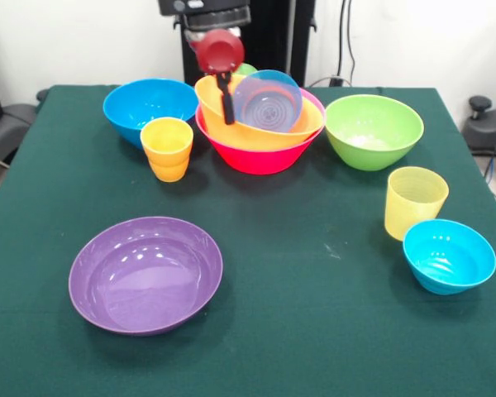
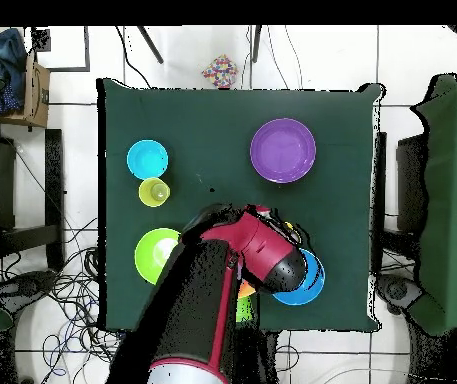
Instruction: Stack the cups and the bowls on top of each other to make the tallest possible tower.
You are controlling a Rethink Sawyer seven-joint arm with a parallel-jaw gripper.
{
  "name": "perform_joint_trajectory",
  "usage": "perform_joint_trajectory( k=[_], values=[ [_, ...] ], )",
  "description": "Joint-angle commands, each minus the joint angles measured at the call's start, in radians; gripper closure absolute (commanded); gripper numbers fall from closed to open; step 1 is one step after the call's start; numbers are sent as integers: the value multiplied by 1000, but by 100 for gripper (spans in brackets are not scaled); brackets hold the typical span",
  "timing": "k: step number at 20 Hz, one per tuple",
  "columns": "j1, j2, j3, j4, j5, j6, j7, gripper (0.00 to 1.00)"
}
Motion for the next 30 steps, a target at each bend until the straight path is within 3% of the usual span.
perform_joint_trajectory(
  k=[1,4,8,10,13,14,22,26,30],
  values=[
    [21,77,-108,-144,-86,-135,255,100],
    [-21,72,-104,-153,-85,-151,175,100],
    [-39,73,-118,-179,-81,-212,165,100],
    [-39,60,-121,-194,-46,-253,219,100],
    [-83,4,-76,-218,104,-319,396,100],
    [-56,30,-112,-242,105,-337,444,0],
    [18,53,-197,-278,93,-443,593,0],
    [66,96,-235,-261,124,-352,588,0],
    [100,122,-276,-273,165,-307,665,0]
  ],
)
